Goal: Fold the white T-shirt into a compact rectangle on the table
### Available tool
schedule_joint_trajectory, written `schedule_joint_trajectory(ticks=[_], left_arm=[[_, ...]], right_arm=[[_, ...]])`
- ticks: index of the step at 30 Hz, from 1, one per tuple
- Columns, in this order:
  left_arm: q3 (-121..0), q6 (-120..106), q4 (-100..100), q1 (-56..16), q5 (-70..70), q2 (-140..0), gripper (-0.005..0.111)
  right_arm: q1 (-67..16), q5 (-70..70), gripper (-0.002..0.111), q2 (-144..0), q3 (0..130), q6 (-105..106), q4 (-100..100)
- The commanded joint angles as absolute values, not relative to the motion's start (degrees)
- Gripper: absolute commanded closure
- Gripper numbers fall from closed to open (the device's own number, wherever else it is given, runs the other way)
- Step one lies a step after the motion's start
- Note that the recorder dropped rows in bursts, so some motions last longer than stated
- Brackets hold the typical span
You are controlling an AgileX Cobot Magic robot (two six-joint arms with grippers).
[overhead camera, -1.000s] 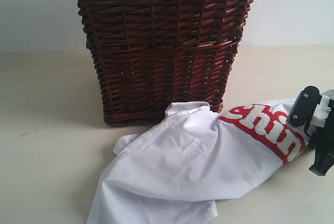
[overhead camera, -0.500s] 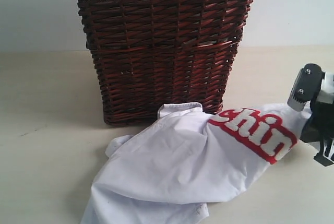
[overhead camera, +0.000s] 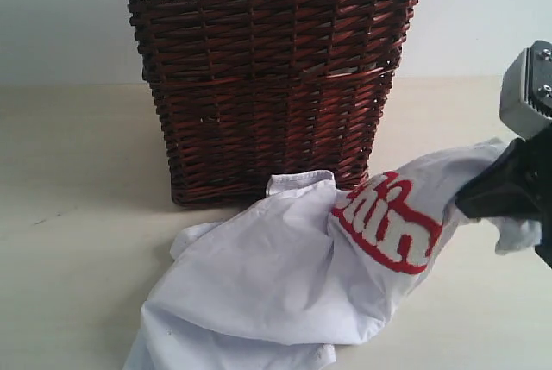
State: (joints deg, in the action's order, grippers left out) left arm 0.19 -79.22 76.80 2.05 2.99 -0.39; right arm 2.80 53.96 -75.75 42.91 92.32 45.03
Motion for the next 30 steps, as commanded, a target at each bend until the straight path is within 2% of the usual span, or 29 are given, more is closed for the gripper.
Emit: schedule_joint_trajectory(ticks=[1,6,19,24,26,29,30], left_arm=[[0.0,-79.02,77.23,2.16,3.06,0.0,0.107],[0.0,-79.02,77.23,2.16,3.06,0.0,0.107],[0.0,-79.02,77.23,2.16,3.06,0.0,0.107],[0.0,-79.02,77.23,2.16,3.06,0.0,0.107],[0.0,-79.02,77.23,2.16,3.06,0.0,0.107],[0.0,-79.02,77.23,2.16,3.06,0.0,0.107],[0.0,-79.02,77.23,2.16,3.06,0.0,0.107]], right_arm=[[3.1,69.95,0.108,-72.71,43.27,94.12,44.36],[3.54,69.96,0.108,-69.13,43.27,95.23,40.24],[19.83,69.96,0.108,-60.65,43.27,96.15,45.9],[20.84,53.84,0.108,-62.96,43.27,83.27,31.48],[20.84,57.0,0.108,-63.71,43.27,84.76,27.19],[20.84,69.96,0.108,-64.57,43.27,96.53,26.63],[20.84,69.96,0.108,-64.86,43.27,101.02,26.81]])
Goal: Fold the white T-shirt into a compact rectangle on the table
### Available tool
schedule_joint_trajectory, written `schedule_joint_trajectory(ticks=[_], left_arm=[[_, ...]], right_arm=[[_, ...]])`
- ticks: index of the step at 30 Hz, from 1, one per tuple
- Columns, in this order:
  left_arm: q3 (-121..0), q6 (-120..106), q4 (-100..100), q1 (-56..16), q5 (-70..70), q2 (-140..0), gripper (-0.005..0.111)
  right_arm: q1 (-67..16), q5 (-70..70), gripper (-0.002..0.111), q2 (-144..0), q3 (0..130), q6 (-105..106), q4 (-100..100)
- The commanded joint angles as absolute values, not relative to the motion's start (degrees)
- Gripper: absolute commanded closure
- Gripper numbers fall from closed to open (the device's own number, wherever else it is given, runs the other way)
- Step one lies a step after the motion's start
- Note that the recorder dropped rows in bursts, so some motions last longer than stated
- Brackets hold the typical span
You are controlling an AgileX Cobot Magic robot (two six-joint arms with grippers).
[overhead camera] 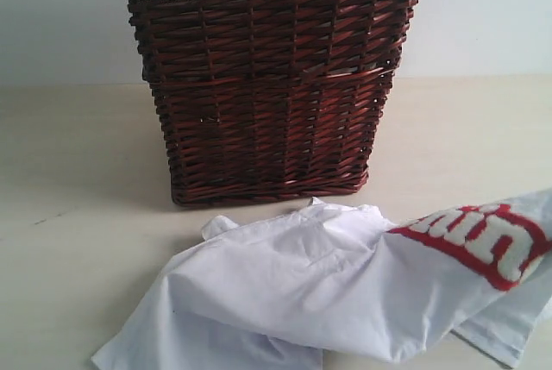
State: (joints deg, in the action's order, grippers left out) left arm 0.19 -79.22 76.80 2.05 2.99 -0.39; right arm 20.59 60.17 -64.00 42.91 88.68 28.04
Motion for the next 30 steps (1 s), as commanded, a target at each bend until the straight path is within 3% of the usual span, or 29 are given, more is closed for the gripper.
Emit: schedule_joint_trajectory(ticks=[1,5,9,12,21,26,28,30], left_arm=[[0.0,-79.02,77.23,2.16,3.17,0.0,0.107],[0.0,-79.02,77.23,2.16,3.19,0.0,0.107],[0.0,-79.02,77.23,2.16,3.19,0.0,0.107],[0.0,-79.02,77.23,2.16,3.19,0.0,0.107],[0.0,-79.02,77.23,2.16,3.19,0.0,0.107],[0.0,-79.02,77.23,2.16,3.19,0.0,0.107],[0.0,-79.02,77.23,2.16,3.19,0.0,0.107],[0.0,-79.02,77.23,2.16,3.19,0.0,0.107]], right_arm=[[20.71,69.96,0.108,-64.86,42.9,101.73,26.97],[20.71,66.37,0.108,-64.86,42.9,107.17,27.6],[20.71,37.1,0.108,-64.86,42.9,90.67,32.24],[20.71,23.62,0.108,-65.42,42.9,82.78,34.82],[20.71,27.0,0.107,-71.85,42.9,82.78,33.39],[20.71,27.27,0.061,-72.2,41.99,82.52,33.54],[20.71,27.17,0.053,-71.61,42.1,82.32,36.38],[20.71,27.78,0.053,-68.57,42.1,82.32,44.07]])
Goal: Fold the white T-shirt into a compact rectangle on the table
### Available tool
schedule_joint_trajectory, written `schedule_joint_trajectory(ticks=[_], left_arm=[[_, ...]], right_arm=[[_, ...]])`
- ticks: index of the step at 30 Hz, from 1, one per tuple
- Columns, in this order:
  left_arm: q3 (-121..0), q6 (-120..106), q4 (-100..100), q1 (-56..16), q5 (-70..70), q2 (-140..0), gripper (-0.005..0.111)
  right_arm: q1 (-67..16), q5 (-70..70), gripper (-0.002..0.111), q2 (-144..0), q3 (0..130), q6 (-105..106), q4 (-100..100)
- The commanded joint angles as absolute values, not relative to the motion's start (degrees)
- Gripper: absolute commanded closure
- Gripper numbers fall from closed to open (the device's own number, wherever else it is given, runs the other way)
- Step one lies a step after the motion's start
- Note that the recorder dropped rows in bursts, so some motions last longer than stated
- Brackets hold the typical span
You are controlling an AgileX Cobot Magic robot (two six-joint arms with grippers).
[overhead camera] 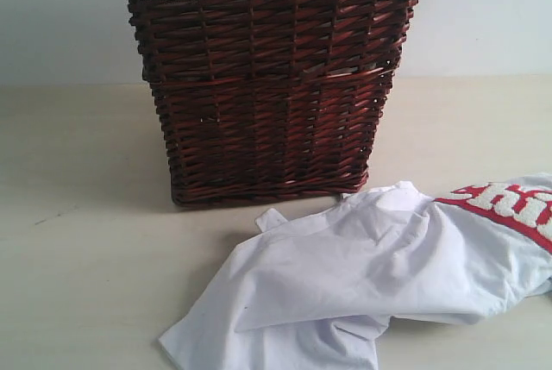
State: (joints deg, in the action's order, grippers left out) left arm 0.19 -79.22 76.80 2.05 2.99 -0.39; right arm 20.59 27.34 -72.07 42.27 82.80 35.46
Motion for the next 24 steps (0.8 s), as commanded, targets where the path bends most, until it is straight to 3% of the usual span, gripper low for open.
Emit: schedule_joint_trajectory(ticks=[1,5,9,11,15,24], left_arm=[[0.0,-79.02,77.23,2.16,3.19,0.0,0.107],[0.0,-79.02,77.23,2.16,3.19,0.0,0.107],[0.0,-79.02,77.23,2.16,3.19,0.0,0.107],[0.0,-79.02,77.23,2.16,3.19,0.0,0.107],[0.0,-79.02,77.23,2.16,3.19,0.0,0.107],[0.0,-79.02,77.23,2.16,3.19,0.0,0.107]], right_arm=[[20.71,29.27,0.053,-66.61,42.1,82.32,47.08],[20.71,48.38,0.053,-61.45,42.1,84.28,44.46],[20.71,69.96,0.056,-65.77,40.83,90.8,25.59],[20.71,69.2,0.058,-67.26,39.71,93.43,16.36],[20.71,54.01,0.059,-69.15,38.36,93.33,5.61],[20.71,51.1,0.064,-76.51,37.57,105.19,22.18]])
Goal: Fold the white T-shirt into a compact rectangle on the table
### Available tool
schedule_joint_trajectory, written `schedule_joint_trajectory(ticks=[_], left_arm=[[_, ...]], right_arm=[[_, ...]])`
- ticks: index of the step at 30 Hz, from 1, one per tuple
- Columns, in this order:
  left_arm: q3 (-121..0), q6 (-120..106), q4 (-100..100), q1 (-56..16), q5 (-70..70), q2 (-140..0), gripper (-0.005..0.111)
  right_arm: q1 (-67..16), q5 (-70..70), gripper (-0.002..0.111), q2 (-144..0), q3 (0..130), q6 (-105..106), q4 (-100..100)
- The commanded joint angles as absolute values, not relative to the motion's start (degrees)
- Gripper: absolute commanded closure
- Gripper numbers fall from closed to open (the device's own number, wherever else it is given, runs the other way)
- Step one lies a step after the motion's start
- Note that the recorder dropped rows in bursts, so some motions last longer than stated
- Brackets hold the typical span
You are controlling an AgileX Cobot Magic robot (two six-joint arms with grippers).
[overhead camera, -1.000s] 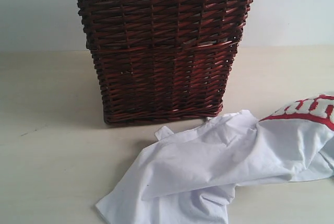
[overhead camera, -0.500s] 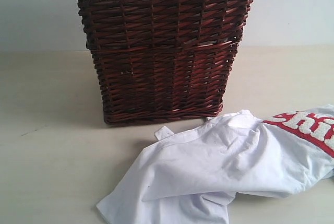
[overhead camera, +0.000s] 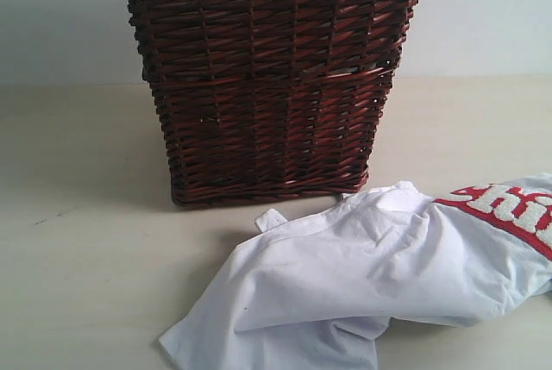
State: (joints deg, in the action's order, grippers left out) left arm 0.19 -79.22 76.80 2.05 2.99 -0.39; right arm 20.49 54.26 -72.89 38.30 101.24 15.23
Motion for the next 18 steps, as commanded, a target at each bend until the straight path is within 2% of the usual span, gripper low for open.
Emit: schedule_joint_trajectory(ticks=[1,18], left_arm=[[0.0,-79.02,77.23,2.16,3.19,0.0,0.107],[0.0,-79.02,77.23,2.16,3.19,0.0,0.107]], right_arm=[[20.71,49.65,0.064,-77.88,37.57,105.19,22.6],[20.71,35.66,0.064,-94.62,37.57,106.57,21.96]])
